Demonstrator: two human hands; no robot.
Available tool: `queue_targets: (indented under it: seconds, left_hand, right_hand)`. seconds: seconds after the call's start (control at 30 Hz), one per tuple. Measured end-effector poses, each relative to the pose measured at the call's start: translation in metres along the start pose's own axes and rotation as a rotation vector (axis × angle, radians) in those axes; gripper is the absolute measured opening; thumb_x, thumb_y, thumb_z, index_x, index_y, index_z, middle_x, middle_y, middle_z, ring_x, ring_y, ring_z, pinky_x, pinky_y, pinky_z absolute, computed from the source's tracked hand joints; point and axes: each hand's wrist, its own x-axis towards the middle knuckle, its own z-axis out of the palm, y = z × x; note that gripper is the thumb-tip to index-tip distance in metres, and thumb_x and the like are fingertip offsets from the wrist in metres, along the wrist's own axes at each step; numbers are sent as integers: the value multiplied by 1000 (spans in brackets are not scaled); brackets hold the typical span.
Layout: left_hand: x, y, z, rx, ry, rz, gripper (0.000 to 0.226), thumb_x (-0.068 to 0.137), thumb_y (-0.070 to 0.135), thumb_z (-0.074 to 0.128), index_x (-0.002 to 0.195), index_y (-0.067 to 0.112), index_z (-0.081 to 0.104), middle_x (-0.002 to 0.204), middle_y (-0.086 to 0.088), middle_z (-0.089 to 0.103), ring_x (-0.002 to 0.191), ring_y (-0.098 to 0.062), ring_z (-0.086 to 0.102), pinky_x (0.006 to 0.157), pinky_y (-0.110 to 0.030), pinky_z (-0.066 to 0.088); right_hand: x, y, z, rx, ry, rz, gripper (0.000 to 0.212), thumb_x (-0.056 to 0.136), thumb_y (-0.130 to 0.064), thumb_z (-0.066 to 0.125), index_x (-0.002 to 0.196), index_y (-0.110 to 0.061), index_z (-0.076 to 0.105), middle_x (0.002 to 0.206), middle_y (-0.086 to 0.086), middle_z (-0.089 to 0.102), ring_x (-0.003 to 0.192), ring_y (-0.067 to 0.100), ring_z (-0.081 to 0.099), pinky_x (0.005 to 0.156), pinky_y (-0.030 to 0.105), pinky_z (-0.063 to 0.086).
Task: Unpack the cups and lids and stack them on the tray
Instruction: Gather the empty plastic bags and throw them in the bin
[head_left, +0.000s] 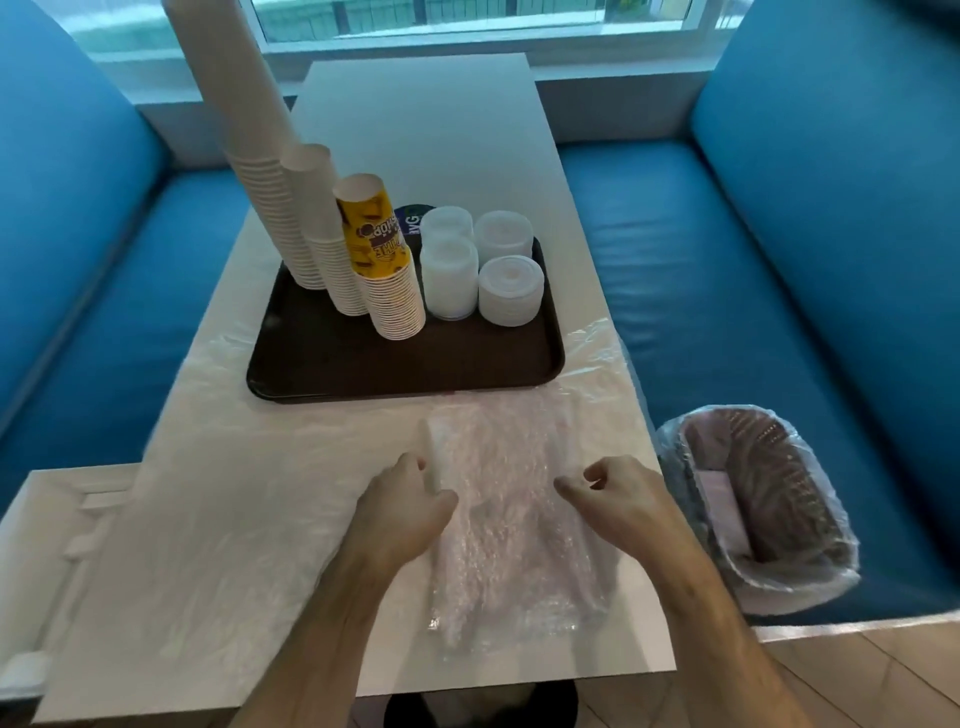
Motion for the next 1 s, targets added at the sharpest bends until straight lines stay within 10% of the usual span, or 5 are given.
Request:
queue_targets:
  seconds: [0.23,1.0]
  left_hand:
    - [8,0,1,-30,-48,70,19,93,11,63,102,25,53,99,2,65,90,-17,66,86,-38,59]
    - [25,-9,3,-56,17,134,8,95,24,65,92,17,64,83,2,68,70,-13,68,54,-23,53]
  right_hand:
    - [-1,-10,13,0,16,58,27,84,-37,73,79,-11,69,80,6,69,70,17,65,59,27,49]
    - [8,-4,24,402,-44,71,8,88,-17,74,86,-9,72,83,4,71,75,16,68,62,25,50]
